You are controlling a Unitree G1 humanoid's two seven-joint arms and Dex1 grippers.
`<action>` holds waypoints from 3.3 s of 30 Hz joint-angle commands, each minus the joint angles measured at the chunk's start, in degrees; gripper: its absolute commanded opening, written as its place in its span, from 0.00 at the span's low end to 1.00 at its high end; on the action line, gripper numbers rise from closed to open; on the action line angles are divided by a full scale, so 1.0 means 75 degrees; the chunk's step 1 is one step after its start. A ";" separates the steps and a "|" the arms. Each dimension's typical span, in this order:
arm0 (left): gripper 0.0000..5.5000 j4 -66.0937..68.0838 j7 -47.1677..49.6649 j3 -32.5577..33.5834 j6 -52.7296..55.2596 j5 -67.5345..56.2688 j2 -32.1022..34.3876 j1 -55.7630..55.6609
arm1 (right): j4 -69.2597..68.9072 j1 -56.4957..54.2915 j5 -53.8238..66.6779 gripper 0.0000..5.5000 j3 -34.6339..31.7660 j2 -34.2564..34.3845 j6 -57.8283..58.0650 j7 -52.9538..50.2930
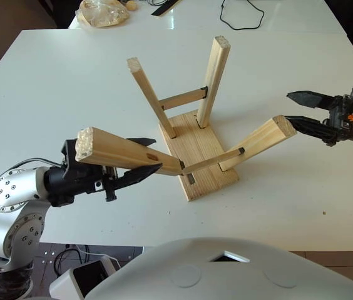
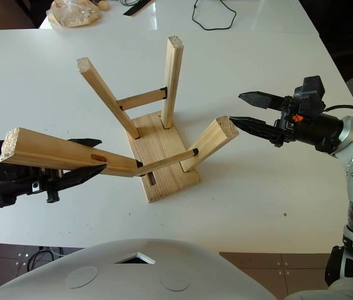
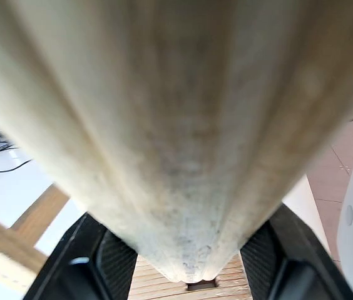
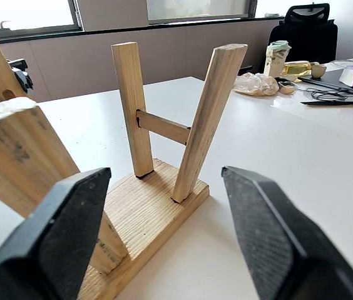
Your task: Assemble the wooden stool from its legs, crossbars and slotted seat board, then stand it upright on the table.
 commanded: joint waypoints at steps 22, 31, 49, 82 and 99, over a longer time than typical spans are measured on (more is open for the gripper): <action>0.37 0.0142 0.0153 -0.1286 -0.1196 0.1503 -0.0647 0.0931 | 0.0423 -0.0492 -0.0449 0.60 0.0459 -0.0084 -0.0342 0.0190; 0.37 0.0307 0.0101 -0.1454 -0.1310 0.1690 -0.0508 0.0998 | 0.0414 -0.0456 -0.0459 0.60 0.0485 -0.0095 -0.0382 0.0204; 0.37 0.0877 0.0181 -0.1796 -0.1524 0.2116 -0.0060 0.0746 | 0.0419 -0.0229 -0.0567 0.60 0.0444 -0.0044 -0.0557 0.0167; 0.37 0.0382 0.1402 -0.2434 -0.0505 0.3247 0.0970 0.0376 | 0.0032 0.0350 -0.0734 0.60 0.0448 0.0035 -0.0774 -0.0040; 0.37 0.0968 0.2139 -0.3133 0.0089 0.3588 0.0919 -0.0111 | -0.0446 -0.0729 -0.0473 0.60 0.0260 0.0808 -0.0650 -0.1871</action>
